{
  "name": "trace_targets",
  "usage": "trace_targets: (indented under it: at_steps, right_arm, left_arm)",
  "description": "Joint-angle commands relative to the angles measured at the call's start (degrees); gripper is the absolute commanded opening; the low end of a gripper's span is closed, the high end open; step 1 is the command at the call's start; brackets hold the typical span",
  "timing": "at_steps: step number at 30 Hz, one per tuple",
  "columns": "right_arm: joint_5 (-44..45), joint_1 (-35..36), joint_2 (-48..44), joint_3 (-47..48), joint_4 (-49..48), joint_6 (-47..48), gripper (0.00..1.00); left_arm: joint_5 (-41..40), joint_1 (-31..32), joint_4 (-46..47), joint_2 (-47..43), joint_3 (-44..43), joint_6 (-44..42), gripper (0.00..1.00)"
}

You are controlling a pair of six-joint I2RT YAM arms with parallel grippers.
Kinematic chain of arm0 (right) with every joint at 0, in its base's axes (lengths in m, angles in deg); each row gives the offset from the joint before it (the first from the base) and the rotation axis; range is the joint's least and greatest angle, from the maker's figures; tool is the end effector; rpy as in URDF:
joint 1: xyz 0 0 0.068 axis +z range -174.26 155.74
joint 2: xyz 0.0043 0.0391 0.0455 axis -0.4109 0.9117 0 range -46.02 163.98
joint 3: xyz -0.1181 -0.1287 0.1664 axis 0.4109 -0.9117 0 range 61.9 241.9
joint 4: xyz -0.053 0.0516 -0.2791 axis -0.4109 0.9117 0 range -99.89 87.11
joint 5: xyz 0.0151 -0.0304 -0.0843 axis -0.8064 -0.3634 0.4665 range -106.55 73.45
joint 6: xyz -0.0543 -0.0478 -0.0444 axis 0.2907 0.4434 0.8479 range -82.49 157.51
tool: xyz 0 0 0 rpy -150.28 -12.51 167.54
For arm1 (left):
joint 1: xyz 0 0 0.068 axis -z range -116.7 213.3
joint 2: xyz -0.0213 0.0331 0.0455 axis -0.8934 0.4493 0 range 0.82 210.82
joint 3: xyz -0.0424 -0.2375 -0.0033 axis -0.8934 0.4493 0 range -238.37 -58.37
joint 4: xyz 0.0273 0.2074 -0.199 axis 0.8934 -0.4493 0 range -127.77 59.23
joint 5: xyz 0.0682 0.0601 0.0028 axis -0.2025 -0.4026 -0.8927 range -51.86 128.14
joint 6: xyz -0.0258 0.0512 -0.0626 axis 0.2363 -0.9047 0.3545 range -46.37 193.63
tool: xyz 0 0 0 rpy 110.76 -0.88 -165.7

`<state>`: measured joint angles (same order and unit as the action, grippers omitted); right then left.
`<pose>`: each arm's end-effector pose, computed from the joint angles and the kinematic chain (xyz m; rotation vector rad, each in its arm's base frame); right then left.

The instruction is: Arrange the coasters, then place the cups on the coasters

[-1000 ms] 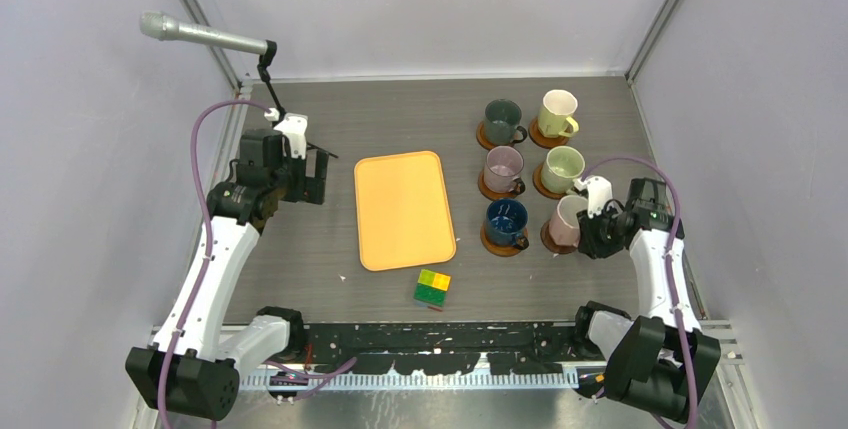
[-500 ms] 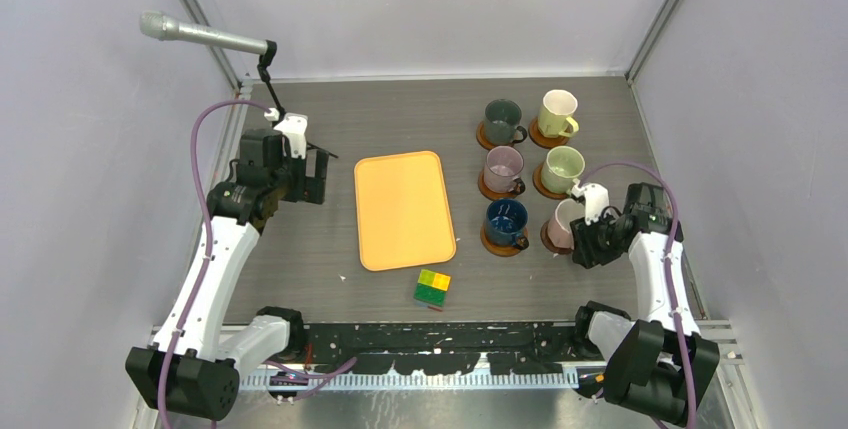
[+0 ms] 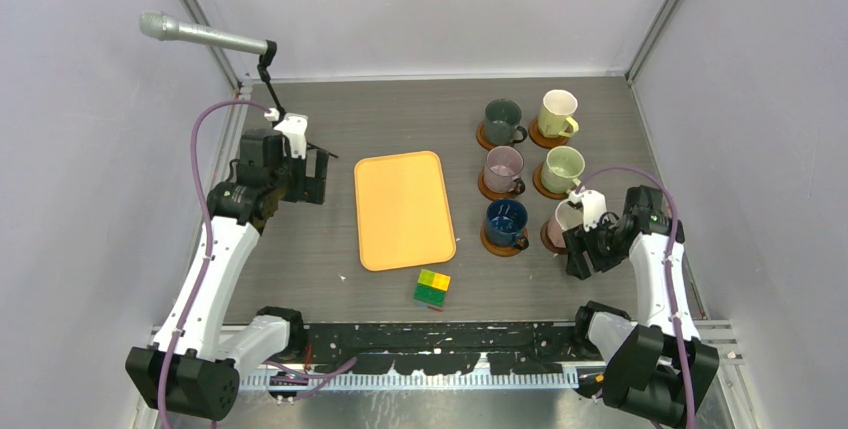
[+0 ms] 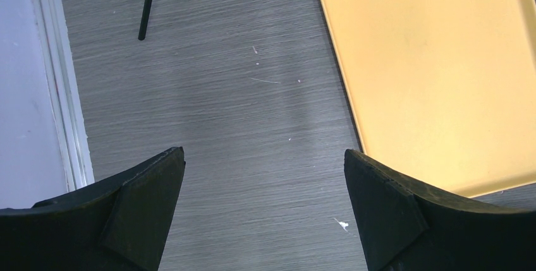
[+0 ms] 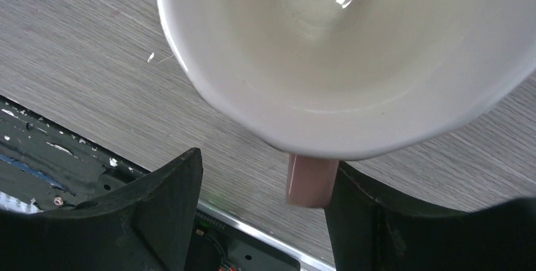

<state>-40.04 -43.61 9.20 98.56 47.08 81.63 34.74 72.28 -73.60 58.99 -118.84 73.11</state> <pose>0.2009 -0.0391 0.1353 -0.6483 2.6208 0.2970 0.2794 -0.0398 0.2844 0.1574 2.2714 -0.0099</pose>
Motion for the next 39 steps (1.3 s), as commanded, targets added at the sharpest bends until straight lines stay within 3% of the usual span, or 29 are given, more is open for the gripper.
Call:
trace_targets:
  at_steps: [1,7,17,25,28,31,39]
  right_arm:
    - [0.20,-0.16,-0.51,4.06,3.15,1.75,0.73]
    - [0.41,-0.19,-0.97,8.11,6.41,1.89,0.84]
    - [-1.32,-0.16,3.17,20.69,14.05,-0.17,0.86]
    - [-6.01,-0.16,8.48,33.88,15.55,-5.93,0.87]
    - [-8.28,-0.18,11.40,38.54,14.06,-10.55,0.87]
    - [-10.49,-0.16,13.65,41.07,12.04,-14.90,0.87]
    - [-12.49,-0.16,15.40,40.52,7.80,-19.86,0.87]
  left_arm:
    - [0.45,-0.18,2.88,-0.42,-0.11,-0.36,1.00]
    - [1.06,-0.18,1.71,0.02,-0.71,-1.79,1.00]
    - [1.97,-0.16,-2.18,2.37,-3.48,-3.44,1.00]
    - [17.30,0.29,-9.80,7.72,-5.65,-12.05,1.00]
    - [18.08,4.18,-11.38,10.26,-5.09,-15.81,1.00]
    - [15.51,12.17,-12.84,12.05,-3.01,-21.04,1.00]
    - [14.27,25.37,-9.23,11.67,5.33,-28.89,0.94]
